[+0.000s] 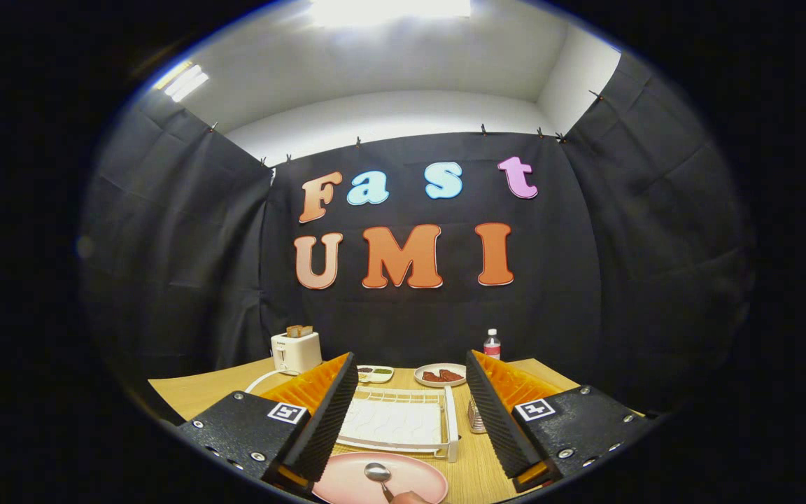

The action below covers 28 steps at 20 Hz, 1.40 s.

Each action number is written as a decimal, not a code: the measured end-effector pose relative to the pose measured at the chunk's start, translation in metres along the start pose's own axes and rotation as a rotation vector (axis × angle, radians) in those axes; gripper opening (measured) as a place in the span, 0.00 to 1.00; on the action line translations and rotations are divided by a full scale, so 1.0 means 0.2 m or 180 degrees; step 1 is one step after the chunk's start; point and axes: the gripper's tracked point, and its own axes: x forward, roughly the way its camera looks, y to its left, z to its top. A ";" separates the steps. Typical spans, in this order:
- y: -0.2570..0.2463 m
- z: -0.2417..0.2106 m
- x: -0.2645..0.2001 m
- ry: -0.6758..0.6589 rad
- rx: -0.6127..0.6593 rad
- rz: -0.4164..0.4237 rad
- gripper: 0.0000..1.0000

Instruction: Take the plate from the dish rack, then take the spoon from the basket and place it into the plate.

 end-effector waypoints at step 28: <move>0.03 -0.09 0.03 0.0040 -0.0086 -0.0047 0.93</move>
